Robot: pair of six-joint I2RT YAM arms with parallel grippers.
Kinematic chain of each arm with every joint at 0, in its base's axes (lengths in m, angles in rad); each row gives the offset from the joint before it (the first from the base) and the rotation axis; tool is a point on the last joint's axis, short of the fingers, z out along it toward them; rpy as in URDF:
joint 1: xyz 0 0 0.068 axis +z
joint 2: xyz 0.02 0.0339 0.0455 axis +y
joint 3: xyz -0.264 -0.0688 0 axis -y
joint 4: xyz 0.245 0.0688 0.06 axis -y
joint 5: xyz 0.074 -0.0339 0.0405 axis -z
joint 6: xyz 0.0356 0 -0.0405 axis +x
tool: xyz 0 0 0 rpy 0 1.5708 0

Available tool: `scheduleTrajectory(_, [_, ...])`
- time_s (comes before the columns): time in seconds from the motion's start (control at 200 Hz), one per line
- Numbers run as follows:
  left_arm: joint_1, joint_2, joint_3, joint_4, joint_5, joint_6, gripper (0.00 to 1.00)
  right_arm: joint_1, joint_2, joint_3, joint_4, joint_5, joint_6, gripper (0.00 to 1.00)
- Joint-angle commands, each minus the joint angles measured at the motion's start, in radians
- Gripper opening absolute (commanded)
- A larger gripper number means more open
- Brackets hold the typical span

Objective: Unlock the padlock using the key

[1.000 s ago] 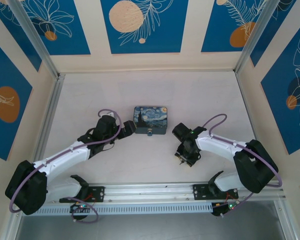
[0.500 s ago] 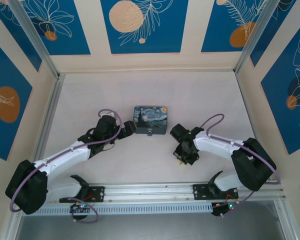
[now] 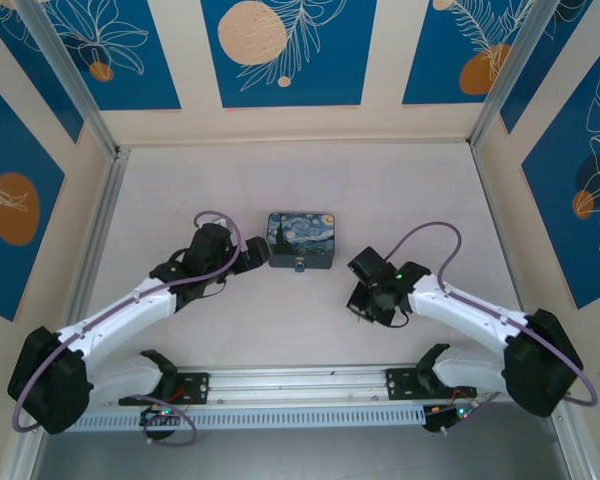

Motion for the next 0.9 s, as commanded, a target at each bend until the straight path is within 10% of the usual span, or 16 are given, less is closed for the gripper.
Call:
scheduleTrajectory(0.0, [0.002, -0.054, 0.020, -0.067, -0.083, 0.023, 1.00, -0.008, -0.080, -0.020, 0.090, -0.039, -0.136, 0.00])
scheduleTrajectory(0.41, [0.002, 0.000, 0.068, 0.138, 0.226, -0.081, 1.00, -0.189, -0.176, -0.018, 0.640, -0.596, -0.442, 0.00])
scheduleTrajectory(0.895, [-0.005, 0.193, 0.091, 0.508, 0.400, -0.316, 0.97, -0.347, 0.060, -0.030, 1.211, -1.001, -0.336, 0.00])
